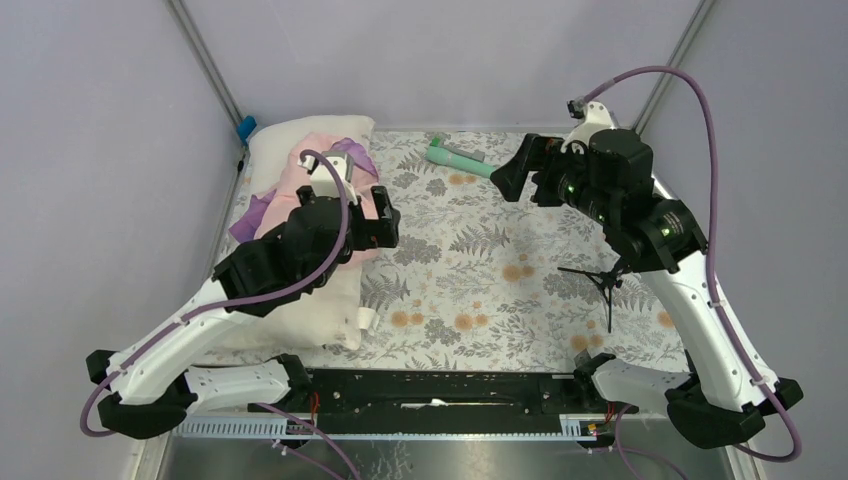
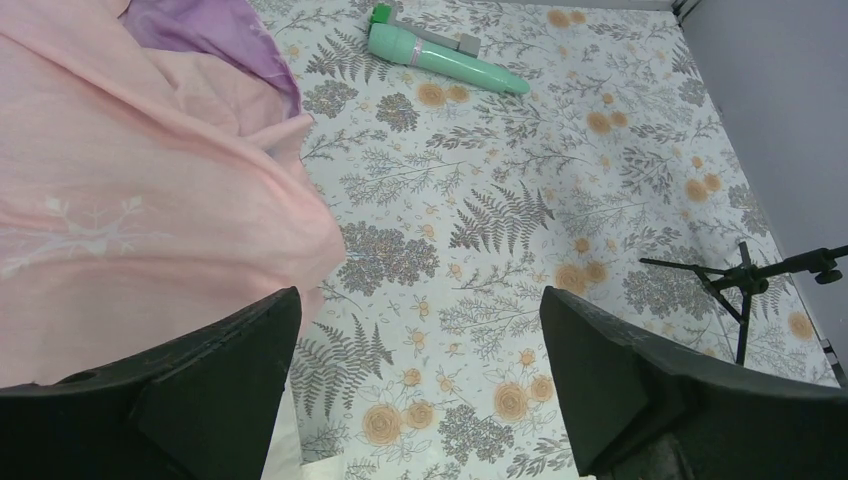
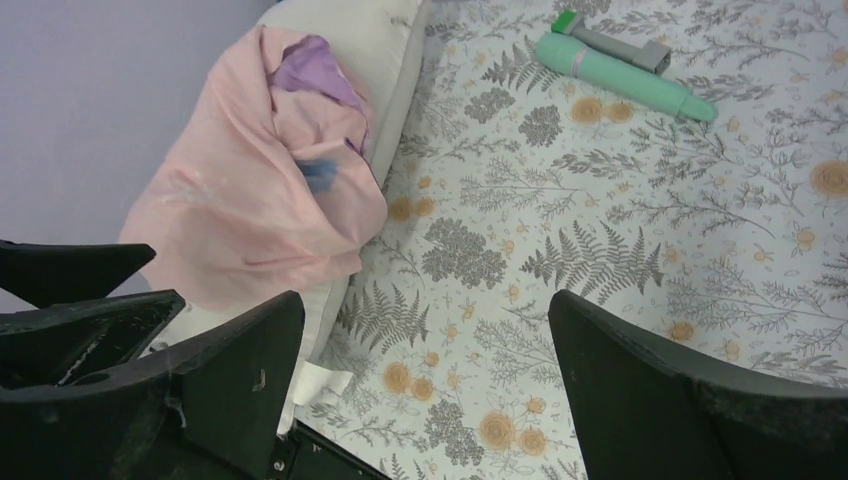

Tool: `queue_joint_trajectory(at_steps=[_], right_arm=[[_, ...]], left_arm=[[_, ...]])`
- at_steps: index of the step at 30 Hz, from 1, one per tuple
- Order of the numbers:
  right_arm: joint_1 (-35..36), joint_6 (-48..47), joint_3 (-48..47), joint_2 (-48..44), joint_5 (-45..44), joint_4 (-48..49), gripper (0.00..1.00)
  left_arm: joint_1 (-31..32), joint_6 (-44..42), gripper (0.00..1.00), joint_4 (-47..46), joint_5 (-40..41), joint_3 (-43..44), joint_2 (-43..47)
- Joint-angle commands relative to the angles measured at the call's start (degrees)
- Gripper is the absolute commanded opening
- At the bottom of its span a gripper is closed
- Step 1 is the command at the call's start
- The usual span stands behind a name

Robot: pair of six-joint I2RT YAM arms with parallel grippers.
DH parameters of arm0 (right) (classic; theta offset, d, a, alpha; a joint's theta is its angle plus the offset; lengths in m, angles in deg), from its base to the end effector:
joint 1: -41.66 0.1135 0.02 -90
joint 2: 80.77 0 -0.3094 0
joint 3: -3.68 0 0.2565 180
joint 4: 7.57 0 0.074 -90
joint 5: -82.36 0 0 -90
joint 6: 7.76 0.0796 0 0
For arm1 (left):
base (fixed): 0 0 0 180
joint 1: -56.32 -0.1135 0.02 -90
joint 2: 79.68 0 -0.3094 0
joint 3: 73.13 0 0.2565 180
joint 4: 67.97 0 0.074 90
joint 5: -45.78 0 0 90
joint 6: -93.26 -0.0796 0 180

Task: Put the pillow into the pillowcase

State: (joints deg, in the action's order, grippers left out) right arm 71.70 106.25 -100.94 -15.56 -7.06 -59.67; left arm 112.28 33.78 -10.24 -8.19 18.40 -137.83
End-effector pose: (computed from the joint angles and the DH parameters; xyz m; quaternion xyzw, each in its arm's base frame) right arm 0.2059 0.1200 0.5235 -0.0442 0.7797 0.2873 0.5546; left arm 0.1491 -0.1370 0.4604 0.0124 0.8164 -0.1638 0.5536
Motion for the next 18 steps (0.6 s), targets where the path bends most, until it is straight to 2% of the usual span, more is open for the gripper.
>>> queue_joint_trajectory(at_steps=[1,4,8,12,15,18], right_arm=[[-0.2,-1.3,0.1,-1.6,1.2,0.5,1.00],[-0.2,-1.8,1.4,-2.1,2.9,1.4,0.99],[-0.2,-0.4,4.9,-2.7,9.5,5.8,1.00],[-0.2,1.1,6.1,-2.1,7.7,6.6,1.00],[-0.2,-0.2,4.4,0.4,6.7,3.5,1.00],[0.6,-0.2,5.7,1.3,6.8,3.3,1.00]], left_arm=[[0.2,1.3,0.99,-0.6,3.3,2.2,0.2],[0.2,1.3,0.99,-0.5,4.1,1.6,0.7],[-0.1,0.2,0.99,-0.5,5.4,1.1,1.4],[-1.4,0.2,0.99,-0.2,4.4,0.6,2.1],[-4.5,-0.1,0.99,-0.3,1.5,-0.9,2.4],[-11.0,-0.5,0.99,-0.9,-5.6,-2.5,1.6]])
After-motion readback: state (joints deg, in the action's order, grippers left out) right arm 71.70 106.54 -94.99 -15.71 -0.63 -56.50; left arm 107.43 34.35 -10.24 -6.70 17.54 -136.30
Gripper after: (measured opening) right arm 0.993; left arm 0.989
